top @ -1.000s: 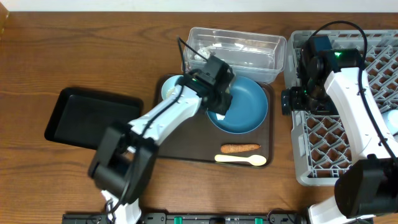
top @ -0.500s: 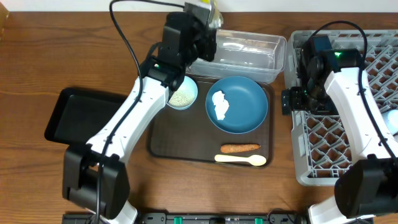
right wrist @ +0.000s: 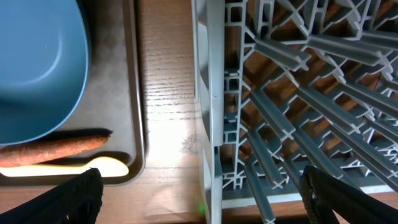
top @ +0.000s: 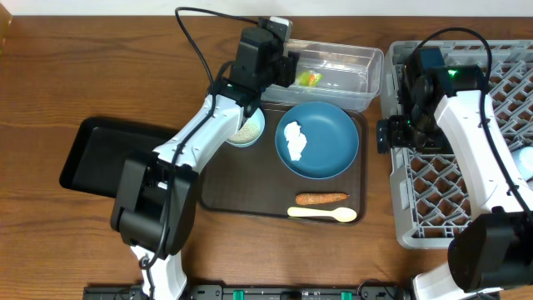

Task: Sort waste into correct bins and load items into the dishwasher rack
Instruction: 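Carry the yellow wrapper with the left gripper into the clear container, then lower the left gripper onto the plate and grasp the white tissue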

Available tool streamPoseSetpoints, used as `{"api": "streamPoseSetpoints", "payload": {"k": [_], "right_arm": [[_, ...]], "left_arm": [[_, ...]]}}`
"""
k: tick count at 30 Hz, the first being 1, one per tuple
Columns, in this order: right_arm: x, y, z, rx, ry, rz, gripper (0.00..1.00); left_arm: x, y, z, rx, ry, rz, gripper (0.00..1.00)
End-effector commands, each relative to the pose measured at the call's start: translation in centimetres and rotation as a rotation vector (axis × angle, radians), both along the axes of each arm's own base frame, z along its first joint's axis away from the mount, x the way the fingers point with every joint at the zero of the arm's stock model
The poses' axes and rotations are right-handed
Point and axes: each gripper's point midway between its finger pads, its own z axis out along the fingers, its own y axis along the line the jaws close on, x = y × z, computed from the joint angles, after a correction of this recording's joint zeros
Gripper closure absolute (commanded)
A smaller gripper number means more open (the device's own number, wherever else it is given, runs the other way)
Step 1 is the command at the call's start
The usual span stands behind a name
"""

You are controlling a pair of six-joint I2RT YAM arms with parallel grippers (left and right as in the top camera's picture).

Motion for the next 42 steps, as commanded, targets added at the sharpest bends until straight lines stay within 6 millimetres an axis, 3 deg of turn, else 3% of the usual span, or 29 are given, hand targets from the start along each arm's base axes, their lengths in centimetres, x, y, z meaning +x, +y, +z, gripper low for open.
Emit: {"api": "streamPoseSetpoints", "payload": {"k": [1,5,9,17,29,37,42], "right_arm": [[0.2,0.0,0.5,0.003,-0.021,-0.010,0.01],[0.4,0.1,0.5,0.004,-0.027,-0.010,0.01],[0.5,0.1,0.5,0.005,-0.031,-0.010,0.01],[0.5,0.2,0.5,0.011,-0.032,-0.010,0.01],[0.5,0.2,0.5,0.011,-0.032,-0.010,0.01],[0.5,0.2,0.5,0.011,-0.033,-0.010,0.01],[0.5,0.2,0.5,0.011,-0.032,-0.010,0.01]], "left_arm": [[-1.6,0.4,2.2,-0.004,0.026,-0.012,0.21],[-5.7,2.1,1.1,0.065,0.196,-0.013,0.19],[-9.7,2.4,-0.9,0.118,0.361,-0.051,0.19],[-14.5,-0.3,-5.8,0.214,0.507,-0.143,0.19],[-15.4,-2.5,-12.4,0.281,0.592,-0.188,0.18],[-15.9,-3.3,-14.1,0.298,0.608,-0.208,0.20],[-15.8,-4.0,-13.9,0.292,0.587,-0.220,0.41]]}}
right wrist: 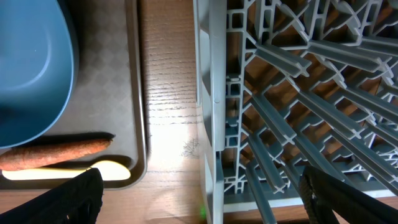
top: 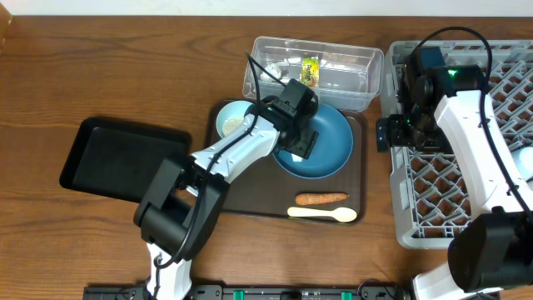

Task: Sort waste into correct bins and load items into the dishwasher rack
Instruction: 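Lower the left gripper onto the plate and grasp the white tissue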

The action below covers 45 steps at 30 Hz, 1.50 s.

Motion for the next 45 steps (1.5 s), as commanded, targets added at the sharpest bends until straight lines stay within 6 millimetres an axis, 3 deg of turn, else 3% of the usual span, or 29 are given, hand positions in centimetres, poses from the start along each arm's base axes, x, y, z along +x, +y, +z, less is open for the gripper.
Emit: {"api": "streamPoseSetpoints", "payload": {"k": [1,4,15,23,30,34,40,45], "right_arm": [[0.2,0.1,0.5,0.006,-0.018,-0.010,0.01],[0.2,0.1,0.5,0.006,-0.017,-0.010,0.01],[0.1,0.1,0.5,0.006,-0.014,-0.010,0.01],[0.1,0.1,0.5,0.006,-0.014,-0.010,0.01],[0.1,0.1,0.5,0.006,-0.014,-0.010,0.01],[0.1,0.1,0.5,0.006,-0.015,-0.010,0.01],[0.1,0.1,0.5,0.006,-0.015,-0.010,0.01],[0.0,0.1,0.5,0.006,-0.012,-0.010,0.01]], "left_arm": [[-0.4,-0.2,-0.7,0.004,0.014,-0.010,0.47],[-0.4,-0.2,-0.7,0.004,0.014,-0.010,0.58],[-0.4,-0.3,-0.9,0.006,0.016,-0.010,0.53],[-0.7,-0.1,-2.9,0.029,0.049,-0.010,0.54],[-0.2,-0.3,-2.4,0.015,0.029,-0.008,0.78],[0.0,-0.4,-2.3,0.008,0.019,-0.009,0.86],[0.2,-0.6,-2.2,0.002,0.010,-0.009,0.94],[0.1,-0.5,-2.2,0.005,0.014,-0.009,0.94]]}}
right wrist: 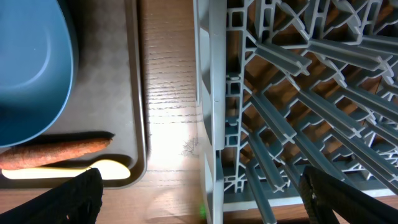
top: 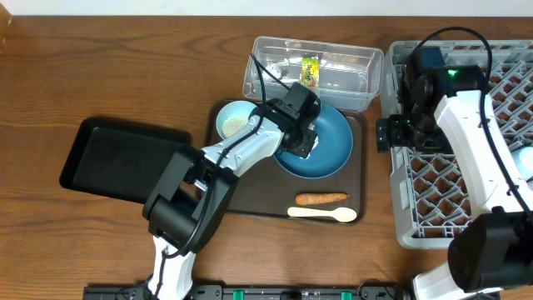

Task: Sort waste into correct bins and load items into the dishwasher rack
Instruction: 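Lower the left gripper onto the plate and grasp the white tissue, then lift the white tissue with the left gripper over the clear container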

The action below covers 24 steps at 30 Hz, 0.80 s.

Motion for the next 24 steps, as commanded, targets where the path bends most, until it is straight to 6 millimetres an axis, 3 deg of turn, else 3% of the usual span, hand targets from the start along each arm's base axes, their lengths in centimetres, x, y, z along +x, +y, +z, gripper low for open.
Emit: {"api": "streamPoseSetpoints", "payload": {"k": [1,6,24], "right_arm": [[0.1,0.1,0.5,0.006,-0.015,-0.010,0.01],[0.1,0.1,0.5,0.007,-0.017,-0.026,0.01],[-0.1,0.1,0.5,0.005,-0.009,-0.035,0.01]], "left_arm": [[-0.3,0.1,-0.2,0.003,0.013,0.001,0.94],[-0.4,0.2,0.6,0.001,0.011,0.000,0.94],[-0.8,1.1,6.7,-0.038,-0.047,0.012,0.94]]}}
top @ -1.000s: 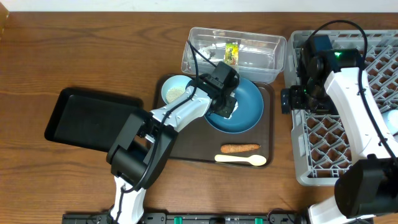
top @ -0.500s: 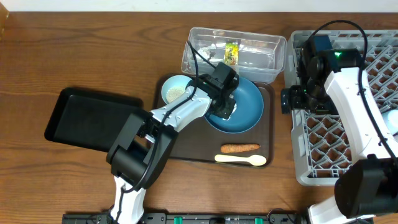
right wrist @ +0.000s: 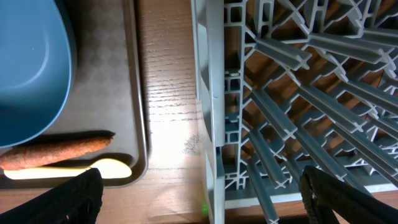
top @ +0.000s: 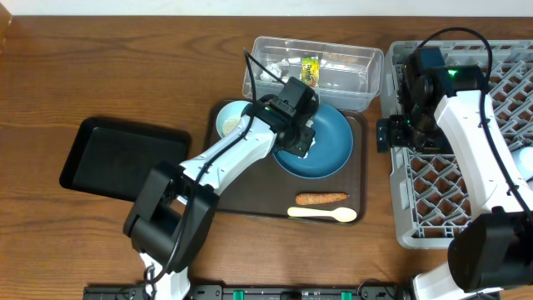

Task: Sort waste into correct bins and load items into the dishwasher rack
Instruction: 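Lift the white tissue with the left gripper over the clear container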

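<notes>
My left gripper [top: 298,140] is down over the blue plate [top: 333,142] on the brown tray [top: 250,196]. It covers most of a crumpled white tissue [top: 303,151], and its jaws are hidden. An orange carrot [top: 321,199] and a cream spoon [top: 323,214] lie on the tray in front of the plate. In the right wrist view the carrot [right wrist: 56,151] and the spoon [right wrist: 93,168] show again. My right gripper [right wrist: 202,199] hangs open and empty over the left edge of the grey dishwasher rack [right wrist: 298,93].
A clear bin [top: 341,71] behind the tray holds a yellow-green wrapper [top: 310,71] and other scraps. A small bowl of pale crumbs [top: 231,123] sits at the tray's back left. A black tray [top: 117,158] lies at the left. A pale item [top: 526,158] rests in the rack.
My left gripper is still on the plate over the white tissue, and only its arm has shifted a little. The right arm has not moved.
My left gripper was at the clear bin's left end, with the tissue lying bare on the plate. Then it was down on the plate over the tissue, and the wrapper showed in the bin. It has stayed there since. The right gripper hung open by the rack throughout.
</notes>
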Available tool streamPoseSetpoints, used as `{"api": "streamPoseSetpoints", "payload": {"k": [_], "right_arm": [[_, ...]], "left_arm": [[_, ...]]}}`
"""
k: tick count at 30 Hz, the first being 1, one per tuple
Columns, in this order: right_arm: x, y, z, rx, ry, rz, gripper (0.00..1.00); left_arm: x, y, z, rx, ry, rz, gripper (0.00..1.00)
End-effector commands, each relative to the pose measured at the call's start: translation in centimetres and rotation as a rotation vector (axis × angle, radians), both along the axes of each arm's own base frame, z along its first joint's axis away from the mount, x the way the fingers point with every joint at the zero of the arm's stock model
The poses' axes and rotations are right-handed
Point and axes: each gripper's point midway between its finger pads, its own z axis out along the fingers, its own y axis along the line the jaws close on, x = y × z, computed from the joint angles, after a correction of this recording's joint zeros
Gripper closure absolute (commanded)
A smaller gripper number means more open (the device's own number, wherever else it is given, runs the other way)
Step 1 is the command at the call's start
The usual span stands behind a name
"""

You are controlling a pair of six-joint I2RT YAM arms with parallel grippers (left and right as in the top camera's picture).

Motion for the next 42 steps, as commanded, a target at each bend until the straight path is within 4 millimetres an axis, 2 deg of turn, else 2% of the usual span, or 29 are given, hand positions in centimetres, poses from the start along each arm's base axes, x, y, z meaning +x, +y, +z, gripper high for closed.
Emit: {"api": "streamPoseSetpoints", "payload": {"k": [1,9,15,20,24,27,29,31,38,42], "right_arm": [[0.1,0.1,0.5,0.006,-0.016,-0.015,0.01],[-0.1,0.1,0.5,0.006,-0.005,0.031,0.01],[-0.3,0.1,0.5,0.005,0.006,0.036,0.01],[-0.3,0.1,0.5,0.005,0.005,0.036,0.01],[-0.3,0.3,0.5,0.017,0.006,0.036,0.01],[-0.4,0.7,0.5,0.040,0.007,0.035,0.01],[-0.3,0.6,0.5,0.040,0.006,0.036,0.01],[-0.3,0.6,0.5,0.039,0.006,0.036,0.01],[-0.3,0.6,0.5,0.039,0.007,0.039,0.01],[-0.4,0.6,0.5,0.039,0.008,0.054,0.01]], "left_arm": [[0.8,0.3,2.5,-0.035,-0.043,0.017,0.94],[4.2,2.2,7.1,-0.095,-0.141,0.089,0.94],[8.7,3.2,10.5,-0.177,-0.295,0.144,0.94],[12.1,3.3,13.0,-0.252,-0.440,0.176,0.94],[14.2,3.7,13.1,-0.233,-0.521,0.222,0.93],[15.5,4.3,12.1,-0.215,-0.540,0.288,0.84],[16.0,4.3,11.4,-0.215,-0.542,0.309,0.57],[16.3,4.2,10.9,-0.213,-0.542,0.309,0.46],[16.2,4.2,11.1,-0.213,-0.542,0.309,0.43],[14.7,5.0,11.9,-0.188,-0.505,0.310,0.43]]}}
